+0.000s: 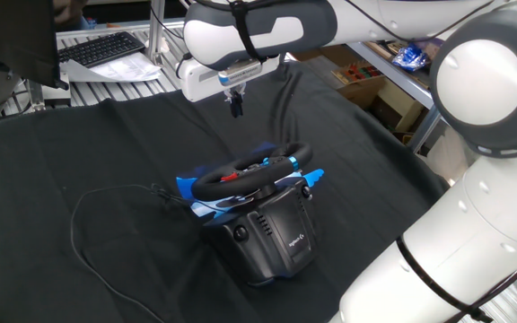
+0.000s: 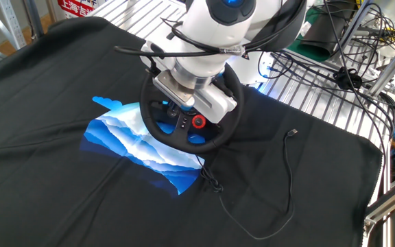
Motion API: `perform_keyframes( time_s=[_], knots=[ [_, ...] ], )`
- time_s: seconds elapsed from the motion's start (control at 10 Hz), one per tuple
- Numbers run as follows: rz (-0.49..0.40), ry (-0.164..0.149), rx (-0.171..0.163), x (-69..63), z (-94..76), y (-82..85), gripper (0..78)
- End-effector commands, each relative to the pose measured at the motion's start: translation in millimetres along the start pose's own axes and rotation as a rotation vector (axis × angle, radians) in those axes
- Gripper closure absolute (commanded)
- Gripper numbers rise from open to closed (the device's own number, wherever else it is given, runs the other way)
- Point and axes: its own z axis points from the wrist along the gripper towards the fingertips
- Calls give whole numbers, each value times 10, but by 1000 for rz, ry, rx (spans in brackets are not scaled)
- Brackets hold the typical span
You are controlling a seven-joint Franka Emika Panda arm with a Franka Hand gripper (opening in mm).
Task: Rotate the steering wheel 90 degrees clockwise
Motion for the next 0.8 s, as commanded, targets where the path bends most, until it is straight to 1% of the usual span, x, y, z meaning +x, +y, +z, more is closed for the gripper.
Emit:
perform_keyframes(
  time_s=[0.1, 0.2, 0.3, 0.4, 0.5, 0.7, 0.8],
  knots=[
    [12, 8, 14, -4, -11, -4, 776],
    [28, 10, 43, -4, -11, -4, 776],
    [46, 33, 59, -4, -11, -4, 776],
    [63, 57, 63, -4, -11, -4, 776],
    [83, 77, 74, -4, -11, -4, 776],
    [95, 86, 80, -4, -11, -4, 776],
    [98, 85, 82, -4, -11, -4, 776]
  ],
)
